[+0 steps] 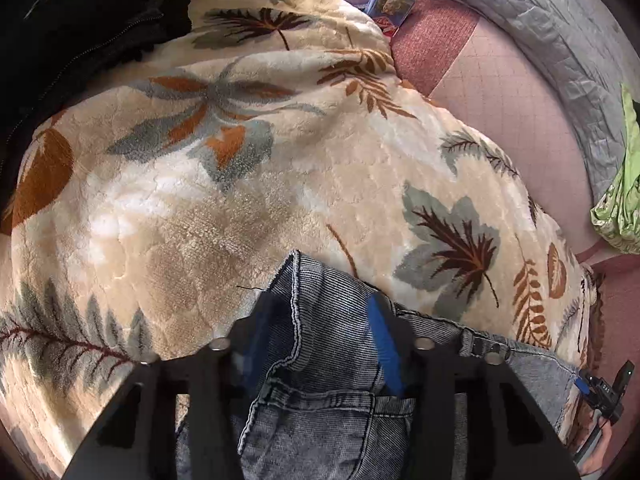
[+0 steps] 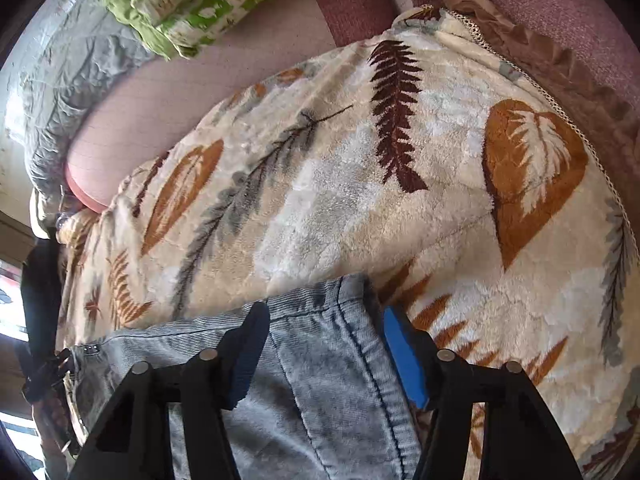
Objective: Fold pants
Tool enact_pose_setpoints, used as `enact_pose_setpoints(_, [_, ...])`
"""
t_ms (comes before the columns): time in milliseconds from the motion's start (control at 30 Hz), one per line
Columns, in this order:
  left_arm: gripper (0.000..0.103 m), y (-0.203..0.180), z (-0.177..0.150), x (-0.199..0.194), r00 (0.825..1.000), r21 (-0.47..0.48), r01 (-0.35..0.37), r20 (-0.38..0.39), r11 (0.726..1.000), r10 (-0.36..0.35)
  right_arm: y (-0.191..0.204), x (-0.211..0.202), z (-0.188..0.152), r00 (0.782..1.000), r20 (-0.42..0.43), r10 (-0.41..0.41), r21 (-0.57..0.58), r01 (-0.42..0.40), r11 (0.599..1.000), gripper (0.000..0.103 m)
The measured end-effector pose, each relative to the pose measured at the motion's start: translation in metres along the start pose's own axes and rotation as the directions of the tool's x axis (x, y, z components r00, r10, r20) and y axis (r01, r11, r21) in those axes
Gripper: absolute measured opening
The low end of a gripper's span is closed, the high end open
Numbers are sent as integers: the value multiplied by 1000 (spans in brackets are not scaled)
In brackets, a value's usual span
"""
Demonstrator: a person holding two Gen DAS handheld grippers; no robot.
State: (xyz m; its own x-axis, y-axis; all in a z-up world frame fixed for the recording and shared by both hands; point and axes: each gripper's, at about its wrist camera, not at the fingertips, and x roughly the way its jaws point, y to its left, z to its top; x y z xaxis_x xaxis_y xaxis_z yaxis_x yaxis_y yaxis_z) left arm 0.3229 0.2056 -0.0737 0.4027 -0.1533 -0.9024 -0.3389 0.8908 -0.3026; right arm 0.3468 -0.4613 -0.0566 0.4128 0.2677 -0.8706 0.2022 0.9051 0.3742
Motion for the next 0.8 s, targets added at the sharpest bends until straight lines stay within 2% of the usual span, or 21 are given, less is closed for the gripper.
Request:
enact_pose_setpoints(33, [20, -2, 0, 6, 1000, 13, -14, -13, 1000, 14, 1, 6, 2, 1000, -6, -20, -9, 20, 1000, 55])
enact_pose_setpoints(100, [19, -4, -1, 12, 1000, 29, -30, -3, 999, 30, 0, 19, 5, 999, -22, -44, -14, 44, 999, 50])
enact_pose_setpoints(167, [12, -8, -1, 13, 999, 50, -51, 16, 997, 51, 0, 24, 5, 997, -19, -81, -33, 80, 996, 37])
enact_pose_setpoints(200, [5, -10, 0, 14, 998, 60, -62, 16, 996, 61, 1, 22, 4, 996, -4, -85, -44, 85, 995, 26])
enact_pose_setpoints(233, [4, -12, 0, 14, 998, 71, -69, 17, 995, 68, 2, 18, 4, 997, 11, -80, -53, 80, 995, 20])
enact_pose_setpoints(333, [2, -20, -2, 9, 993, 122, -112, 54, 986, 106, 10, 5, 2, 994, 59, -94, -90, 99, 991, 18])
enact_pose_setpoints(400, [2, -23, -4, -2, 989, 132, -117, 101, 984, 104, 14, -6, 0, 992, 88, -93, -103, 102, 989, 18])
enact_pose_setpoints(633, [2, -22, -17, -60, 982, 142, -25, 188, 990, -2, 24, -61, -10, 983, 184, -21, -107, 41, 993, 18])
enact_pose_setpoints(800, [2, -16, -50, -130, 953, 183, 69, 279, 981, -119, 22, -122, -41, 960, 272, 60, -119, -28, 992, 18])
